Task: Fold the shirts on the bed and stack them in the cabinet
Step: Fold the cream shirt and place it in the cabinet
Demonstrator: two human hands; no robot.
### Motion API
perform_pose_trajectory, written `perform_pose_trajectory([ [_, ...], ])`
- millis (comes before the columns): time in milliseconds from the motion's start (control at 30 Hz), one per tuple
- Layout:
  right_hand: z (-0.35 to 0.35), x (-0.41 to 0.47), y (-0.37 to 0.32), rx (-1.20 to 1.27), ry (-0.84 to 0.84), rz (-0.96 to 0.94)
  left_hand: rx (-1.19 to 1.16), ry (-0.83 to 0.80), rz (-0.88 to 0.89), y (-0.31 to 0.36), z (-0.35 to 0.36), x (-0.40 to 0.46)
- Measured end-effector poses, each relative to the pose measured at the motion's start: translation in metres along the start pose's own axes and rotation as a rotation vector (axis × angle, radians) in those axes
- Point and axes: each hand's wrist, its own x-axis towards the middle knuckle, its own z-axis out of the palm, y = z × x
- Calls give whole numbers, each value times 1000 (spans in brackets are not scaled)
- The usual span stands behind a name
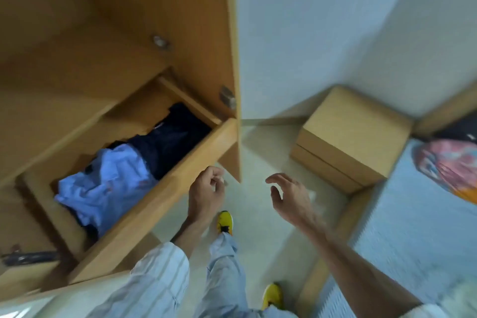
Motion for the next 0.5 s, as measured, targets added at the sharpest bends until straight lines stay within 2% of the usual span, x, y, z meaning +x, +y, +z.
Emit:
perform_pose_trajectory([
  [167,-31,-127,92,-13,58,277,30,-330,30,36,91,-81],
  [267,-40,-208,142,-3,97,517,96,-578,69,47,150,-124],
  [500,-10,-362,235,123,239,998,283,-997,124,29,276,-190],
])
